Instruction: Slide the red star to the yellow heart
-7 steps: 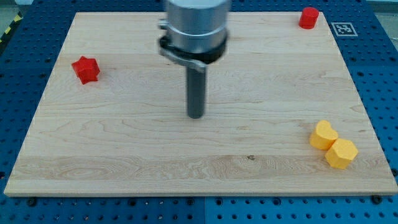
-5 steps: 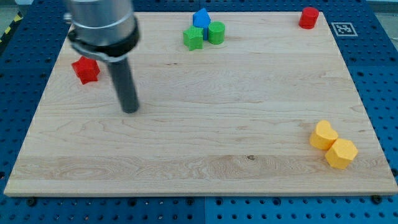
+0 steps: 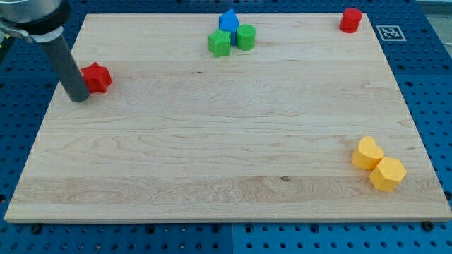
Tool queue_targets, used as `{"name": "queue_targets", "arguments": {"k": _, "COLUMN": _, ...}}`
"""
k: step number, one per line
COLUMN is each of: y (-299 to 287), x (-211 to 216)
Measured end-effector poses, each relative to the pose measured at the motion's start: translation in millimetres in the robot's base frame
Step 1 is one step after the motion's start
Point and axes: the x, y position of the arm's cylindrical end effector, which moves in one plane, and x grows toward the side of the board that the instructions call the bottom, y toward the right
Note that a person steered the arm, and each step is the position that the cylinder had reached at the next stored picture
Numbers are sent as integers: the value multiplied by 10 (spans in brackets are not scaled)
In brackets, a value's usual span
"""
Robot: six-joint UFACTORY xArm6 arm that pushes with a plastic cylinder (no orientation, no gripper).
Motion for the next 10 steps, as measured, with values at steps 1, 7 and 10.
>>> {"name": "queue_targets", "arguments": {"k": 1, "y": -104, "x": -205}}
{"name": "queue_targets", "arguments": {"k": 7, "y": 1135, "x": -589}}
{"name": "queue_targets", "arguments": {"k": 10, "y": 2156, "x": -732}}
